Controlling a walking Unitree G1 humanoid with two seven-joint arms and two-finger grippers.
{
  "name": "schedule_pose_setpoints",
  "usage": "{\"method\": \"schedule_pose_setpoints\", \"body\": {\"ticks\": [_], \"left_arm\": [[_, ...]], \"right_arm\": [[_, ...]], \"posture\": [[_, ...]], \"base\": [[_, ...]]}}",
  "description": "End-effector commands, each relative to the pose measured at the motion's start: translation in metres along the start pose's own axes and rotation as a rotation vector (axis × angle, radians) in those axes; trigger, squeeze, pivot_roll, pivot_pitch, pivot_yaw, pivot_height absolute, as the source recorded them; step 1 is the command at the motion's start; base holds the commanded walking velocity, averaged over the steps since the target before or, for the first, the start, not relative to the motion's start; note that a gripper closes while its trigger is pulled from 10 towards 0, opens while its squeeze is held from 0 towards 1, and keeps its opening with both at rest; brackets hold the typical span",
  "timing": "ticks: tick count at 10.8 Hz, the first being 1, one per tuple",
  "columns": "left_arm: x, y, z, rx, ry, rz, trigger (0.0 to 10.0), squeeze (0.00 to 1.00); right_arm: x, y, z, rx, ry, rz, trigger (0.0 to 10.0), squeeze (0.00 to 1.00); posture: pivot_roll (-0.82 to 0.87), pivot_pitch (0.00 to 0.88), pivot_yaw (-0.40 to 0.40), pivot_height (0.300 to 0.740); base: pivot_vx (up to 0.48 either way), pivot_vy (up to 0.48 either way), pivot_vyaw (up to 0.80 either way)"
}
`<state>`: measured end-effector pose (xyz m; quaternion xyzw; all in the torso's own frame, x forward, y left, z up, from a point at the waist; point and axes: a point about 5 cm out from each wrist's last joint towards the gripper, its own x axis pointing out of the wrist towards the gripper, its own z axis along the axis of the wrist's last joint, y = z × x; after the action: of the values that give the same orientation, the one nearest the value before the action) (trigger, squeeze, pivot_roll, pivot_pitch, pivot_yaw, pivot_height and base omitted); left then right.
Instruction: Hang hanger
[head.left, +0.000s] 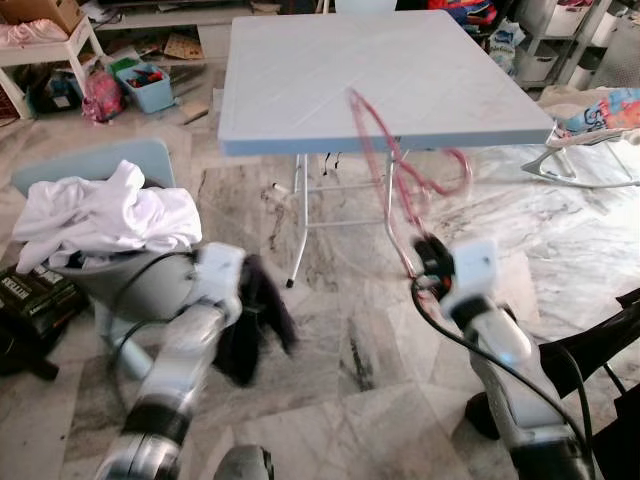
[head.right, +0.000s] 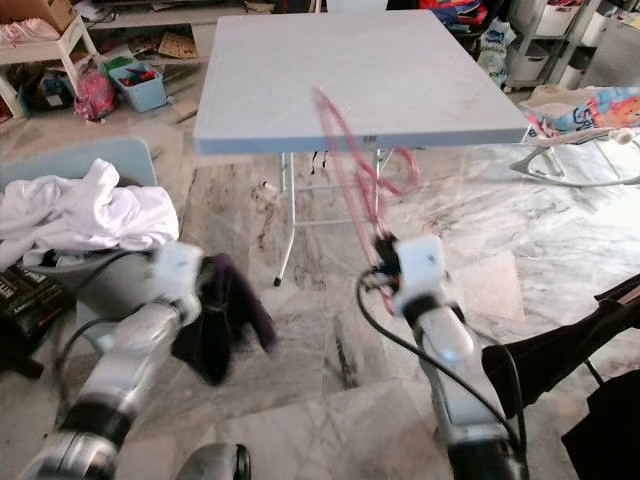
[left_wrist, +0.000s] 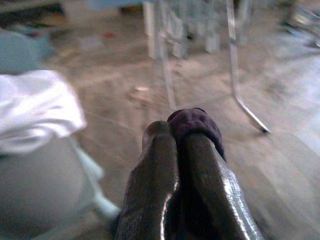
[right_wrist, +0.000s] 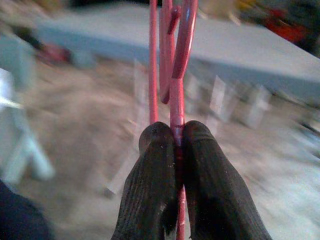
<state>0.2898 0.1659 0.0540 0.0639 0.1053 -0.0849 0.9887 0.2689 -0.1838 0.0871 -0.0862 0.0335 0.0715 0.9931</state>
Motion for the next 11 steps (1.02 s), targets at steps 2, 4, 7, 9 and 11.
{"method": "schedule_pose_setpoints", "body": {"ticks": [2,4,7,9,11], "left_arm": [[-0.011,0.011,0.022,0.029,-0.138,0.079,6.1,0.00],[-0.036,0.013,0.023,0.023,-0.179,0.200,10.0,0.00],[-0.049,0.001,0.012,-0.008,-0.135,0.133,10.0,0.00],[-0.059,-0.008,-0.001,-0.013,-0.082,0.071,10.0,0.00],[-0.057,-0.009,0.002,-0.037,-0.088,0.068,10.0,0.00]], "right_arm": [[-0.011,-0.012,-0.022,-0.093,0.095,-0.105,10.0,0.00],[-0.039,-0.016,-0.043,0.002,0.183,-0.190,10.0,0.00],[-0.053,-0.009,-0.040,0.143,0.123,-0.195,10.0,0.00],[-0.052,-0.009,-0.039,0.212,0.121,-0.213,10.0,0.00],[-0.048,-0.009,-0.034,0.211,0.100,-0.171,10.0,0.00]], "posture": [[-0.05,0.000,-0.005,0.740],[-0.02,0.000,-0.011,0.740],[-0.03,0.000,-0.004,0.740],[-0.03,0.000,0.003,0.740],[-0.03,0.000,0.004,0.740]], "base": [[0.000,0.000,0.00],[0.000,0.000,0.00],[0.000,0.000,0.00],[0.000,0.000,0.00],[0.000,0.000,0.00]]}}
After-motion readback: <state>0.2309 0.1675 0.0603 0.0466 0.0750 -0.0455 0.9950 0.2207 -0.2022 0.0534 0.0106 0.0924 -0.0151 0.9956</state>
